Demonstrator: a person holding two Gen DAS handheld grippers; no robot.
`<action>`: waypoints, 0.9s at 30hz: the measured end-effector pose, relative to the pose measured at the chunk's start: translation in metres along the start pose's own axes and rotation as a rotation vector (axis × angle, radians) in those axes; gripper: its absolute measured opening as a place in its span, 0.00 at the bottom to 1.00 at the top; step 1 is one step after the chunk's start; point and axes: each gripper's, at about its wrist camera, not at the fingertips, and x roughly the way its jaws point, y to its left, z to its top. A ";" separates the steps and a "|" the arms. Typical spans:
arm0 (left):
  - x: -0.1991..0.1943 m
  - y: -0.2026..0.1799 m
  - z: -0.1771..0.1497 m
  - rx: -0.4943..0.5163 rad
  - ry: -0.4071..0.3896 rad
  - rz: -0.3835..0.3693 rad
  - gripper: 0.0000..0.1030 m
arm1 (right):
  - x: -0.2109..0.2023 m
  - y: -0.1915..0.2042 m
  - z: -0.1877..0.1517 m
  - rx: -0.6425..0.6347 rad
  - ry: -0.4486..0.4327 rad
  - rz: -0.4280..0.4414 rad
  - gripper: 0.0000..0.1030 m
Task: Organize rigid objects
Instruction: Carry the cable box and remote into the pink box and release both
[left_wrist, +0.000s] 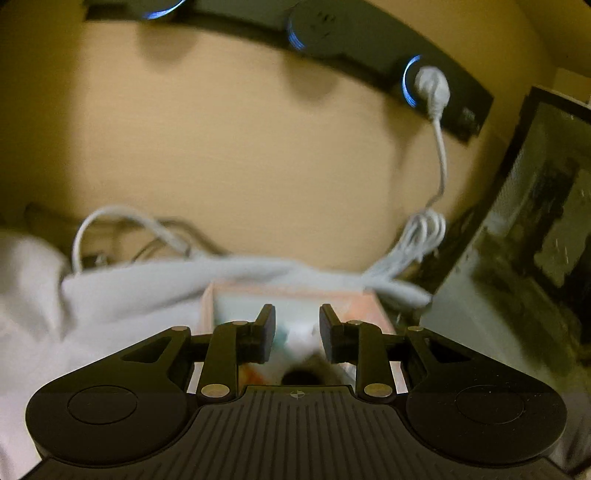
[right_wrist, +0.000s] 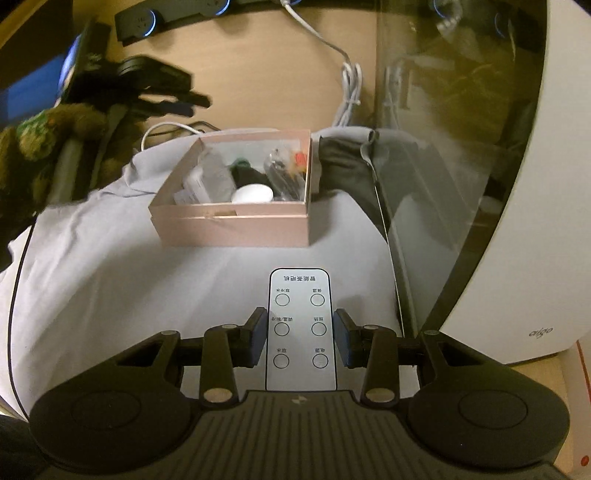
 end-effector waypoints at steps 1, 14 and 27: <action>-0.004 -0.002 -0.005 0.005 0.013 0.004 0.28 | 0.004 -0.002 0.001 -0.006 0.004 0.003 0.37; -0.084 0.042 -0.086 -0.071 0.137 0.124 0.28 | 0.051 0.045 0.126 -0.144 -0.242 0.000 0.38; -0.099 0.069 -0.149 0.088 0.215 0.233 0.30 | 0.128 0.086 0.063 -0.002 -0.018 -0.100 0.73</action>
